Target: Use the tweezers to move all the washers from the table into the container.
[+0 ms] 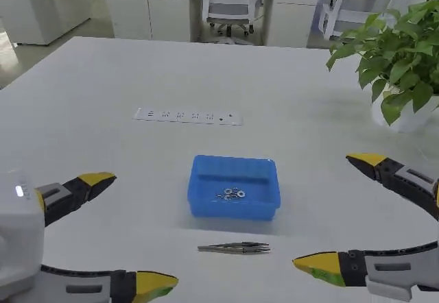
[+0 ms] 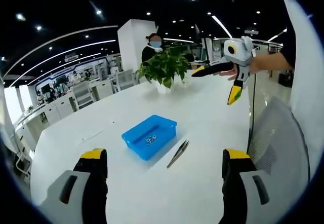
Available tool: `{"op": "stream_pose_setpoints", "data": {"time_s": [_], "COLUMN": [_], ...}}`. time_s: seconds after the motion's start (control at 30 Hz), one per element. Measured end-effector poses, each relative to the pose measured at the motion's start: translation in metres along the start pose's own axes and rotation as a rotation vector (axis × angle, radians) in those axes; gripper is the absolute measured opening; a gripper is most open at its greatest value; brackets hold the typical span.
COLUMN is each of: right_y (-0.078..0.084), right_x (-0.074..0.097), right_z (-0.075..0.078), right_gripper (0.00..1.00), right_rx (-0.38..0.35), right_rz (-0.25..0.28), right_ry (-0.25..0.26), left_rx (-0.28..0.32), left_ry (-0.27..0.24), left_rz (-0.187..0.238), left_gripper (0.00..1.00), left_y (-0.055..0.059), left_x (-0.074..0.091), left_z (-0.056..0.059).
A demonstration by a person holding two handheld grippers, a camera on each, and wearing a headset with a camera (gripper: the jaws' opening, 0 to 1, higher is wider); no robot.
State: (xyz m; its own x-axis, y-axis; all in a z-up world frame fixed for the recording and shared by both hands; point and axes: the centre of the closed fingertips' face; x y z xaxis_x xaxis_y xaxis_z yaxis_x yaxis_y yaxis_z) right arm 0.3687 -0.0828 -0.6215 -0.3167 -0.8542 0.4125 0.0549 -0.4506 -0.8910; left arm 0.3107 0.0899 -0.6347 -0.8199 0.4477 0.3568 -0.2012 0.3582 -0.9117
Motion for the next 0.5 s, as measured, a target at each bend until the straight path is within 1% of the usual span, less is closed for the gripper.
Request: {"op": "stream_pose_setpoints", "data": {"time_s": [0.07, 0.2, 0.3, 0.37, 0.43, 0.5], "right_y": [0.0006, 0.0008, 0.0037, 0.0033, 0.0031, 0.0041], "right_x": [-0.0004, 0.0001, -0.0004, -0.0002, 0.0006, 0.0012], "right_z": [-0.0016, -0.0051, -0.0071, -0.0076, -0.0077, -0.0082], "right_gripper": [1.00, 1.00, 1.00, 1.00, 1.00, 1.00], "right_rx": [0.004, 0.001, 0.005, -0.002, -0.005, -0.007], "right_rz": [-0.007, -0.003, -0.018, -0.013, -0.010, -0.013], "right_ry": [-0.006, -0.015, -0.020, -0.019, -0.015, -0.014], "left_rx": [-0.012, -0.021, -0.020, -0.013, -0.019, -0.020], "left_ry": [0.008, 0.012, 0.012, 0.013, 0.019, 0.022], "left_rz": [-0.001, 0.010, 0.013, 0.012, 0.002, 0.003], "left_gripper": [1.00, 1.00, 1.00, 1.00, 1.00, 1.00], "left_y": [-0.0028, -0.0090, -0.0095, -0.0086, -0.0071, -0.0068], "left_x": [-0.0019, -0.0043, -0.0050, -0.0058, -0.0063, -0.0061], "left_z": [0.0025, 0.0043, 0.0046, 0.0055, 0.0085, 0.0096]}}
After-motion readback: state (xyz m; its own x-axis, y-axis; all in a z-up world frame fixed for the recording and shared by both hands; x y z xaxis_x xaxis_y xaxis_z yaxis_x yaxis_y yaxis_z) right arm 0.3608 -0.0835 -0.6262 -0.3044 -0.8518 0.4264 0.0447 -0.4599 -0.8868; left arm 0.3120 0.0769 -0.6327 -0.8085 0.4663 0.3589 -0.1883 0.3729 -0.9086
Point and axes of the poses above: the centre of the closed fingertips' face, and the gripper's own axes: x roughly backward along the fingers, z roughly to its right, y roughly out of its underside, and after that the axes turned 9 degrees about -y, right-handed
